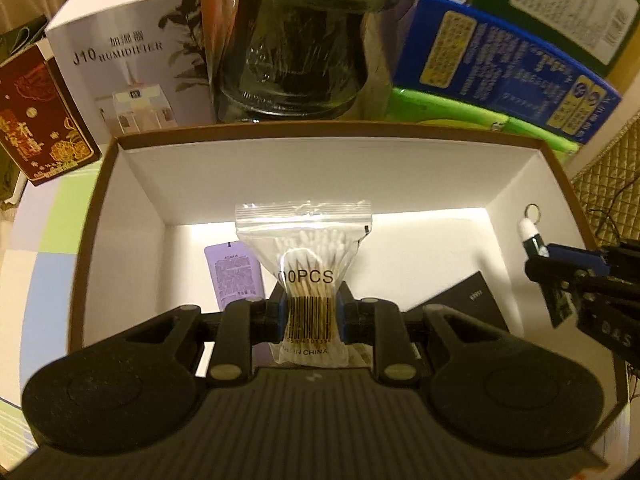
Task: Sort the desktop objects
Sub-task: 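Lower the swab bag and green tube into the cardboard box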
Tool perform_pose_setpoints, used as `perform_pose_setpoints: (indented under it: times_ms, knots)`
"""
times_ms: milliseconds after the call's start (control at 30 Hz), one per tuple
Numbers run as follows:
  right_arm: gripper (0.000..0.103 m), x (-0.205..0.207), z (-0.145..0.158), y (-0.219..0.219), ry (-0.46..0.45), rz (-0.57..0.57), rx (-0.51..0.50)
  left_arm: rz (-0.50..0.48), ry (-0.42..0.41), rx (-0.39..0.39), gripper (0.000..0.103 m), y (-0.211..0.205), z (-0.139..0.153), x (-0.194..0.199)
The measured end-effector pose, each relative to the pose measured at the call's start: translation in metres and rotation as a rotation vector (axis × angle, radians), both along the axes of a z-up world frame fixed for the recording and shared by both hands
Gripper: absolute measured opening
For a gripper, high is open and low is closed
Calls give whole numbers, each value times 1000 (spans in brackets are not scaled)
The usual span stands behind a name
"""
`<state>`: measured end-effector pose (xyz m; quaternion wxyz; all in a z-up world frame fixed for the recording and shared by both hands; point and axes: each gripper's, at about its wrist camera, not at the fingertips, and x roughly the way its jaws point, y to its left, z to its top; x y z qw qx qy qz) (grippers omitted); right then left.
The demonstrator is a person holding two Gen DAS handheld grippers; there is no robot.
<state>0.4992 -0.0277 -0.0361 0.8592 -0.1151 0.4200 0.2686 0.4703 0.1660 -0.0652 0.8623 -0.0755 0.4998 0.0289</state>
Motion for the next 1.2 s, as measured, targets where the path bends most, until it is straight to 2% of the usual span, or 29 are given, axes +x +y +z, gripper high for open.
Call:
perform_pose_setpoints:
  times_ms: [200,267,633,833,900,1033,1133,1200]
  knots:
    - [14,7,-2,-1,3,2,-4,15,-2,14,33,4,-6,6]
    - [14,9,-2,-1,1,3,-6,10,-15,18,43,5,-4,5]
    - [14,13,-10,7,-10,23,-31,-22,-33,31,44,6,2,-1]
    - [15,12,-6,5,-53,35,18,-37,-53,39,49,6,9,-10]
    - [22,10,-3,3,-54,36,42,-42,-66,44,55,6,13,-16]
    - [54,-5,7,-5,-70,41,90,-54,-90,63,62,6,23,-31]
    - [67,-20,13,-12,-72,50,108,-59,-100,87,72,2,30,-43]
    - [72,-29,15,-16,-63,53,118,-62,-106,96,75,1,35,-50]
